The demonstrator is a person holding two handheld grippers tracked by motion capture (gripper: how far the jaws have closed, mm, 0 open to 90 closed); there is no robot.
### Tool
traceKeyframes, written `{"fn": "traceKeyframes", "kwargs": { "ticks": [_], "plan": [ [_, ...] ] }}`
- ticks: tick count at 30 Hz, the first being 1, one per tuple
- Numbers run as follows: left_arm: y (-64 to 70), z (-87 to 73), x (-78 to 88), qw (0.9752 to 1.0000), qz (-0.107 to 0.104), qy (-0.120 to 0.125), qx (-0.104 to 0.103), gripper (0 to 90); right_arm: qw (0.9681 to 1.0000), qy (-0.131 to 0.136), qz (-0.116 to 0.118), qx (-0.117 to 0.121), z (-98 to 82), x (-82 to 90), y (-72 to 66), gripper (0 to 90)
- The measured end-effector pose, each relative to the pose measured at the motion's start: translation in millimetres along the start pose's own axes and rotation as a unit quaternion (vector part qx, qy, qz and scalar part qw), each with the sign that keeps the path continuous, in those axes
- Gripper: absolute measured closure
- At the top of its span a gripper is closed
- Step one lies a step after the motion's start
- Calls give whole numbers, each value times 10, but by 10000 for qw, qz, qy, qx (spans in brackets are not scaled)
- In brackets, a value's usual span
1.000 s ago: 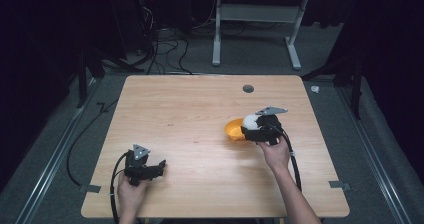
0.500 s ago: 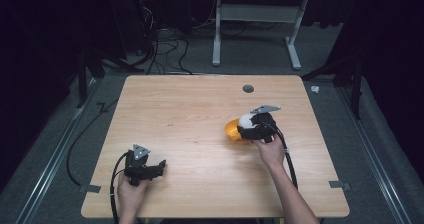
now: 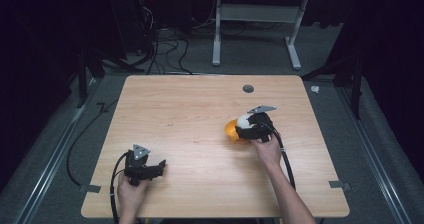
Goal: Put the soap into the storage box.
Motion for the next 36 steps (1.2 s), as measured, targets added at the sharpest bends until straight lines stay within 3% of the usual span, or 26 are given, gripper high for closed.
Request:
{"fn": "traceKeyframes", "kwargs": {
  "ticks": [26,36],
  "plan": [
    [0,1,-1,10000,1,12,5,151,9996,-268,-50,-50,-86,-198,-12,230],
    [-1,0,1,10000,-9,9,10,151,9996,-222,-75,-134,-92,-208,-22,228]
  ]
}}
Point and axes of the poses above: each handheld gripper's, and its own axes: x roughly backward along the jaws, z roughly out of its top, y roughly to its right, the point moved 8 cm from there along -x, roughly forward along the jaws, and after that the axes turned 14 degrees about -x, right-handed, at the moved point
